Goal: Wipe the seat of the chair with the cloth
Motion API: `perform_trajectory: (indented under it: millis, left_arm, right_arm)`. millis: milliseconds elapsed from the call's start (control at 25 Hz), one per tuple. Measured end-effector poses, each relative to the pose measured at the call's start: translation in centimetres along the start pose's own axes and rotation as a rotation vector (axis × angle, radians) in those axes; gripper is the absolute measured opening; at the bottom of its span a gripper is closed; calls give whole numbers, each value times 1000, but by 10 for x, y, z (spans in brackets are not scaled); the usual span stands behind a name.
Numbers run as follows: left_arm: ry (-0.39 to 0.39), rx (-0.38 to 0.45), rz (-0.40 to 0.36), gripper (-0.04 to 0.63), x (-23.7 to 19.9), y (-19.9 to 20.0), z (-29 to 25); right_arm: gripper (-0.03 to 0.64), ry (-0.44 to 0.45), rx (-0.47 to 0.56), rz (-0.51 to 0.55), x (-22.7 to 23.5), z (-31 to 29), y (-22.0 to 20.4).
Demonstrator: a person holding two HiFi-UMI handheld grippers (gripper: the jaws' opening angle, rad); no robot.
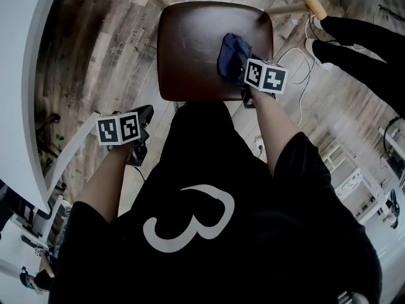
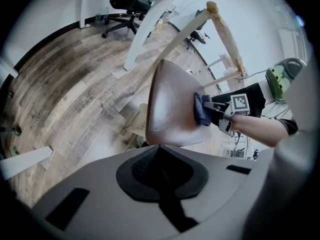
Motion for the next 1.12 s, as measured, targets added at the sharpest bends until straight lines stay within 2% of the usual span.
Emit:
perform_trajectory:
  millis: [400,560,920,1120]
  left_arm:
    - [13,-41,-39,13,10,6,-11]
    - [3,-49,-55,12,17,8,-18]
    - [-27,-66,-81,12,33,6,-35]
    - [-17,-58,-79,12,26,2,-35]
  right_arm:
    - [71,-100,7,28,60,20,-4]
    - [71,-139,15,-16,81,27,-5]
    - [71,-209,-8,-22,106,36,-15]
    - [69,-164,32,-154,107,40,-12]
Point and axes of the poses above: the fingertips, and each gripper's own axes: z backward along the fingers, x to its right, y out of its top, the point moved 5 cm from there along z, backward along the fingers, and after that the axes turned 3 degrees about -y, right-handed, at the moved point
